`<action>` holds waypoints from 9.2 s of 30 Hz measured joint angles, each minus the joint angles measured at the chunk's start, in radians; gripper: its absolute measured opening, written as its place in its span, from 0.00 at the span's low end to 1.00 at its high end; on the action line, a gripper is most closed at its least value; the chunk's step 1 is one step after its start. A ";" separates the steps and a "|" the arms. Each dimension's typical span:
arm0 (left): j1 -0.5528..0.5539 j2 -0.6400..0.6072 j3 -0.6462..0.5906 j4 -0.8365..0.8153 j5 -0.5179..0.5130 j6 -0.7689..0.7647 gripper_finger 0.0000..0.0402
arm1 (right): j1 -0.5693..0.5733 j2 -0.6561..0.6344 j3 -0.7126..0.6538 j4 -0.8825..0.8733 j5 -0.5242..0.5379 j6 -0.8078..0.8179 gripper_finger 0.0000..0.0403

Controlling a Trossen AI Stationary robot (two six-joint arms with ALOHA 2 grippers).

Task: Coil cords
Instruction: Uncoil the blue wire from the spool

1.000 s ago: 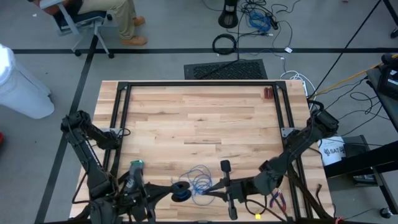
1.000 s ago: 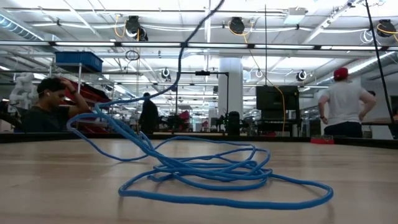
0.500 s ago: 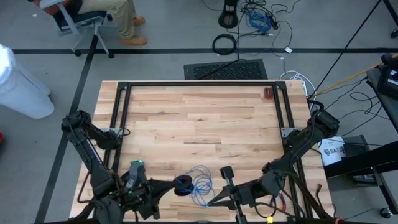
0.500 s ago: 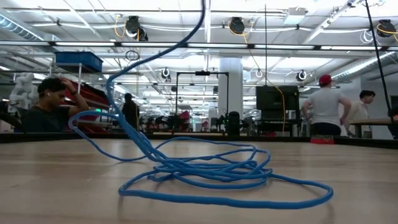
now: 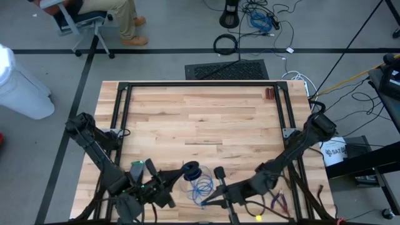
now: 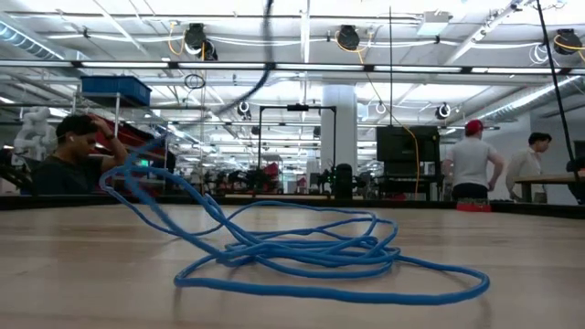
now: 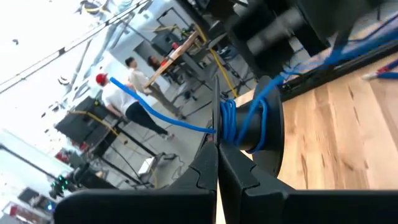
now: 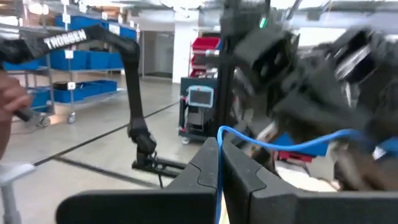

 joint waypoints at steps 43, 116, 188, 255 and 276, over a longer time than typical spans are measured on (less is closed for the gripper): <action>-0.175 -0.026 0.013 0.348 0.078 0.133 0.00 | -0.082 -0.035 0.000 -0.511 0.161 0.153 0.00; -0.116 -0.028 0.013 0.233 -0.194 0.080 0.00 | -0.024 -0.090 0.000 -0.505 0.073 0.126 0.00; -0.094 -0.028 0.003 0.151 -0.190 0.143 0.00 | 0.150 -0.229 0.000 -0.393 0.234 0.031 0.00; -0.165 -0.027 0.069 0.230 -0.177 0.079 0.00 | -0.006 -0.166 0.000 -0.785 0.192 0.328 0.32; -0.133 -0.028 0.069 0.166 -0.012 -0.034 0.00 | -0.049 0.050 0.000 -0.064 0.188 -0.125 0.32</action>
